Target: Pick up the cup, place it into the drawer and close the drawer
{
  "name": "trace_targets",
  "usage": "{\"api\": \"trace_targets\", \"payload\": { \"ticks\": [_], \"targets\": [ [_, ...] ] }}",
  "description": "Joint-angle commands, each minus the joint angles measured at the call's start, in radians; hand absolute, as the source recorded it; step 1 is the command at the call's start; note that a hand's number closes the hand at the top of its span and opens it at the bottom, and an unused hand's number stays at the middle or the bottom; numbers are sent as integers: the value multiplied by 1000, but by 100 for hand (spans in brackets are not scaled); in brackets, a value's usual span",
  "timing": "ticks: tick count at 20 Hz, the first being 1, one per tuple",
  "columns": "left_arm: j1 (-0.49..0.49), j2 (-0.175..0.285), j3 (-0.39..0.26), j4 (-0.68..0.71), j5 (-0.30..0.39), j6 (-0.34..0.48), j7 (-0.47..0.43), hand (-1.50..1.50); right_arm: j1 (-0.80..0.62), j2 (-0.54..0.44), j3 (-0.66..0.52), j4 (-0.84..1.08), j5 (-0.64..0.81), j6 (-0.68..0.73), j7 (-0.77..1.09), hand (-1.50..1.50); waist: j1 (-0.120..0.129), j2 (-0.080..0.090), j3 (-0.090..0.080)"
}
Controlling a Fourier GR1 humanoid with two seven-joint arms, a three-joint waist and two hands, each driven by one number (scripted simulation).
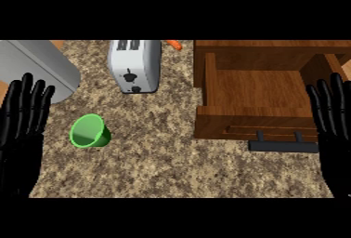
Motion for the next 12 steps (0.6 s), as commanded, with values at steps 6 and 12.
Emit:
{"api": "trace_targets", "payload": {
  "ticks": [6, 12],
  "targets": [
    [-2, 193, 41, 42, 440, -459, -108, -150, 21, 10, 9, 9, 14, 3, -46, -150, -36, -18, -35],
    [-24, 304, 233, 435, 747, -637, -36, -150, -52, -53, 45, 105, -4, 84, 81, -150, -34, -8, -33]
  ]
}}
